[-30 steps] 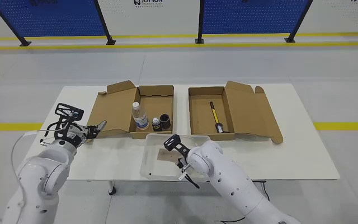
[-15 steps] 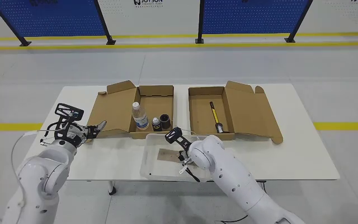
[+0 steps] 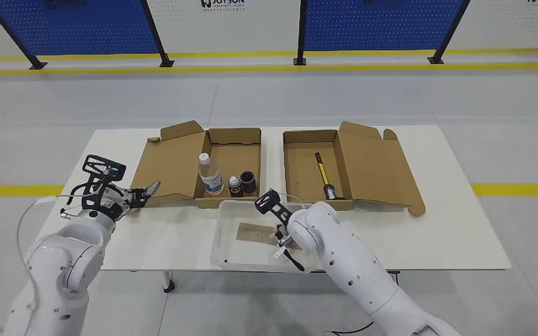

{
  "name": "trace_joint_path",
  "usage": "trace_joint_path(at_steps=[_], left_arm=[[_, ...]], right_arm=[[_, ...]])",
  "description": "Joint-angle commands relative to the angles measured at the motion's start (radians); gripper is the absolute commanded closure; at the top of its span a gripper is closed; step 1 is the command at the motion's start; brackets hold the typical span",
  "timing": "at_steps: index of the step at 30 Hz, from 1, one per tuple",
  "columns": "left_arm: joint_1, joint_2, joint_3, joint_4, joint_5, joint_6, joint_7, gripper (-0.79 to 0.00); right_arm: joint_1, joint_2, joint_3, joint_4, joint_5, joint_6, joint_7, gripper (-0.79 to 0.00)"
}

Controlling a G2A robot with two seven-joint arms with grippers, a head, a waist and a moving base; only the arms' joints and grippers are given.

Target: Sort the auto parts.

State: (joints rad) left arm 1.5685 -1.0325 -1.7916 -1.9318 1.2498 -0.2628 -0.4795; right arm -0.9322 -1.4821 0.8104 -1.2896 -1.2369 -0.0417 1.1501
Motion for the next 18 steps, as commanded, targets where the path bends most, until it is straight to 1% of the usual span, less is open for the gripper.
trace_joint_path(at_steps=[1,7,18], left_arm=[[0.0,0.0,0.0,0.0,0.0,0.0,0.0,-0.785],[0.0,0.0,0.0,0.0,0.0,0.0,0.0,-0.785],[0.0,0.0,0.0,0.0,0.0,0.0,0.0,-0.785]], right_arm=[[0.0,-0.001,-0.001,0.008,-0.002,-0.001,0.001,-0.369],[-0.001,-0.005,-0.007,0.033,0.002,-0.008,0.004,-0.372],[-0.005,-0.013,-0.015,0.038,0.027,-0.019,0.008,-0.379]])
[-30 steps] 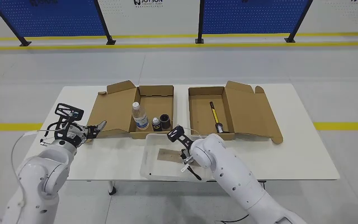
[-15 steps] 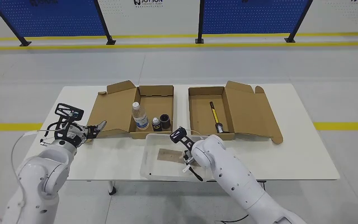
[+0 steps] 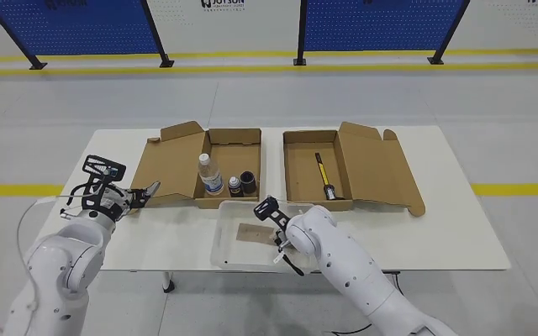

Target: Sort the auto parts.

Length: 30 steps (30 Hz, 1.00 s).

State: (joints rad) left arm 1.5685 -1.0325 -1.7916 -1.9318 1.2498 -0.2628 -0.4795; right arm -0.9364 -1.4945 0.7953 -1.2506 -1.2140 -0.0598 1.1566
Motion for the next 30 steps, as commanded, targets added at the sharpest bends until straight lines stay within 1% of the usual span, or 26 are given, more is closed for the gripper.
trace_joint_path(at_steps=[1,11,17,30], left_arm=[[0.0,0.0,0.0,0.0,0.0,0.0,0.0,-0.785],[0.0,0.0,0.0,0.0,0.0,0.0,0.0,-0.785],[0.0,0.0,0.0,0.0,0.0,0.0,0.0,-0.785],[0.0,0.0,0.0,0.0,0.0,0.0,0.0,-0.785]], right_arm=[[-0.001,-0.001,0.0,-0.003,0.012,-0.005,0.001,-0.382],[-0.001,-0.015,-0.018,-0.006,0.076,-0.027,-0.007,-0.379],[0.014,-0.018,-0.026,-0.005,0.057,-0.019,0.001,-0.385],[0.019,-0.014,-0.01,0.004,0.024,-0.014,0.023,-0.351]])
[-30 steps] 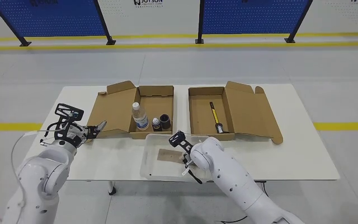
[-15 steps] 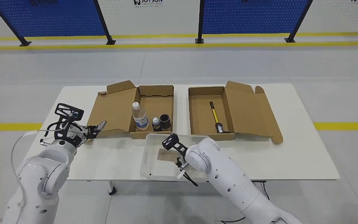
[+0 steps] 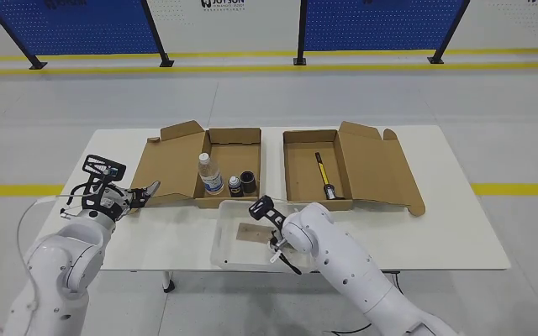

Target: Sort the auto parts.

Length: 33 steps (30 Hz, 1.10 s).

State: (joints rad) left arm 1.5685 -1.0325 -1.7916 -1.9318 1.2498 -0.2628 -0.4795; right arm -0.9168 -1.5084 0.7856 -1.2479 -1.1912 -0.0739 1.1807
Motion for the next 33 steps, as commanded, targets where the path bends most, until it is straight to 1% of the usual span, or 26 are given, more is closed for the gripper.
trace_joint_path(at_steps=[1,10,25,33], left_arm=[[0.0,0.0,0.0,0.0,0.0,0.0,0.0,-0.785],[0.0,0.0,0.0,0.0,0.0,0.0,0.0,-0.785],[0.0,0.0,0.0,0.0,0.0,0.0,0.0,-0.785],[0.0,0.0,0.0,0.0,0.0,0.0,0.0,-0.785]], right_arm=[[-0.002,0.0,0.0,0.002,0.0,0.0,-0.002,-0.351],[0.001,-0.003,-0.002,0.012,-0.003,-0.007,0.009,-0.336],[-0.006,0.001,0.015,-0.011,-0.013,-0.007,0.032,-0.339],[-0.014,0.003,0.017,-0.007,-0.022,-0.012,0.038,-0.308]])
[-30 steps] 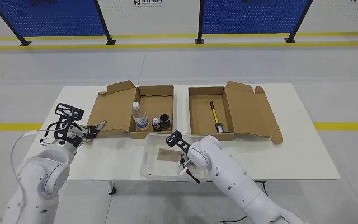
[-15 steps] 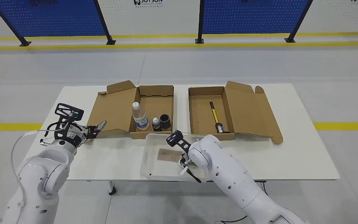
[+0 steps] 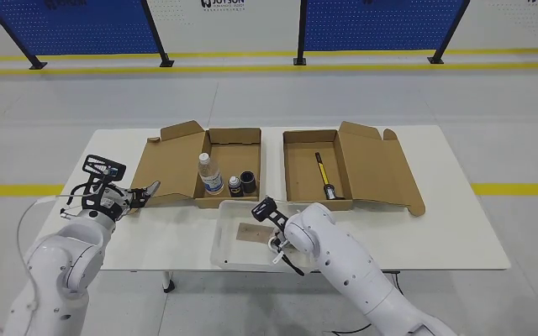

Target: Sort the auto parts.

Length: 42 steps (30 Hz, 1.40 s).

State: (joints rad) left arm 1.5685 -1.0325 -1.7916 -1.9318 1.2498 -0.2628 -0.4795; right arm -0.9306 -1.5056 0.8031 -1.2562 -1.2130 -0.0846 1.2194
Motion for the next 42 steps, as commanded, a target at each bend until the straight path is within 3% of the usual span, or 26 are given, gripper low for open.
trace_joint_path(at_steps=[1,15,18,21,29,38,42], left_arm=[[0.0,0.0,0.0,0.0,0.0,0.0,0.0,-0.785],[0.0,0.0,0.0,0.0,0.0,0.0,0.0,-0.785],[0.0,0.0,0.0,0.0,0.0,0.0,0.0,-0.785],[0.0,0.0,0.0,0.0,0.0,0.0,0.0,-0.785],[0.0,0.0,0.0,0.0,0.0,0.0,0.0,-0.785],[0.0,0.0,0.0,0.0,0.0,0.0,0.0,-0.785],[0.0,0.0,0.0,0.0,0.0,0.0,0.0,-0.785]], right_arm=[[-0.002,0.0,-0.001,0.002,0.001,-0.001,0.0,-0.305],[0.021,-0.017,-0.036,0.069,0.023,-0.018,-0.005,-0.215],[0.024,-0.019,-0.035,0.08,0.026,-0.016,-0.008,-0.135],[0.025,-0.02,-0.034,0.085,0.028,-0.015,-0.012,0.0],[0.014,-0.013,0.002,0.009,0.038,0.008,-0.02,0.0],[-0.057,0.015,0.116,-0.211,0.077,0.049,-0.003,0.0],[-0.117,0.027,0.194,-0.321,0.161,0.087,-0.018,0.0]])
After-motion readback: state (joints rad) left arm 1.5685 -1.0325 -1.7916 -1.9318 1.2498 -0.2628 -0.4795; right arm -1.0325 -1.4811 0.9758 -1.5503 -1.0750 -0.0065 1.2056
